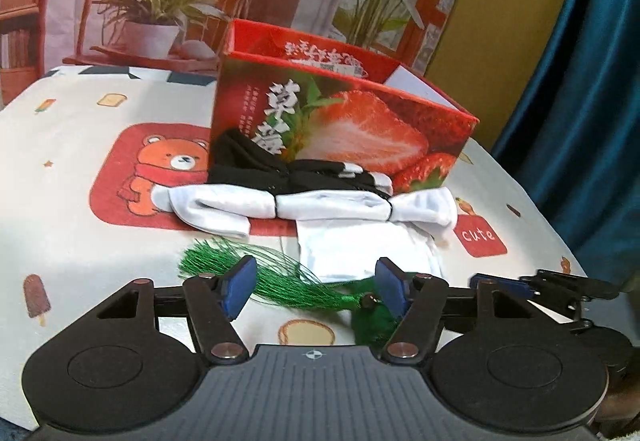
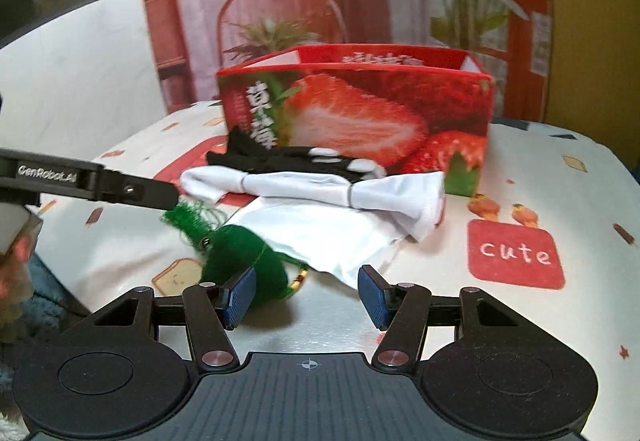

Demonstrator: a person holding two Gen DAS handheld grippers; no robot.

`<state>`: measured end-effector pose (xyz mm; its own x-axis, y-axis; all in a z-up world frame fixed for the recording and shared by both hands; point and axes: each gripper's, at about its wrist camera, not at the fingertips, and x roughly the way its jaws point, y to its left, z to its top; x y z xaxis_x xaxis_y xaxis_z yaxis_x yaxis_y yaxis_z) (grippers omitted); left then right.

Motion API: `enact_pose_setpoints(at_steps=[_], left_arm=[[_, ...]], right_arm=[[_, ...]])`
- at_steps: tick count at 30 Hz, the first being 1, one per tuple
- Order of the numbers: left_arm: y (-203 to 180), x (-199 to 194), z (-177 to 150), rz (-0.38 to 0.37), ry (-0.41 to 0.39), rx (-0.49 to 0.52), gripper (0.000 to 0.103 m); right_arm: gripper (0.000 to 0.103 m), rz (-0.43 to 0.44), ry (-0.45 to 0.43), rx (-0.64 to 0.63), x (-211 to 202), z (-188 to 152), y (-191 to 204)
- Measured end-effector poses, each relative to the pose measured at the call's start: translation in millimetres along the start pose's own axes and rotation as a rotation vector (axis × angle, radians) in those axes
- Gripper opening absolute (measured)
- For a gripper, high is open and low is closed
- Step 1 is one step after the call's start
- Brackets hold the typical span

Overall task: Organize soft objects
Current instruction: 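Move both grippers down to the green tasseled pouch, then close both grippers on the green tasseled pouch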

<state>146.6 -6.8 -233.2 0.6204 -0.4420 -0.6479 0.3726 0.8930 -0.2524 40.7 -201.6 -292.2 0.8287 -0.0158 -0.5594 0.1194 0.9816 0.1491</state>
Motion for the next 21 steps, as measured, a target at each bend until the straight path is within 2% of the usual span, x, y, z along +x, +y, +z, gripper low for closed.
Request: enact_pose_setpoints(at_steps=[12,14,17,21], left_arm=[[-6,19,-3,-0.046,0.058,-0.008,0.064],[-9,23,-4,-0.055,0.066,-0.001,0.055],[-14,28,-7,-0.059,0.079,0.016,0.054],[-13,30,-8,-0.086,0.076,-0.007,0.045]], right_arm=[[0.052,0.088,0.032,-0.041,22,-2,14],[0.052,0.103,0.031,-0.040,25,-2,15],[0.051,0.110,0.027,-0.057,30,-1,18],[0.047,0.116,0.029,-0.079,34,-3,22]])
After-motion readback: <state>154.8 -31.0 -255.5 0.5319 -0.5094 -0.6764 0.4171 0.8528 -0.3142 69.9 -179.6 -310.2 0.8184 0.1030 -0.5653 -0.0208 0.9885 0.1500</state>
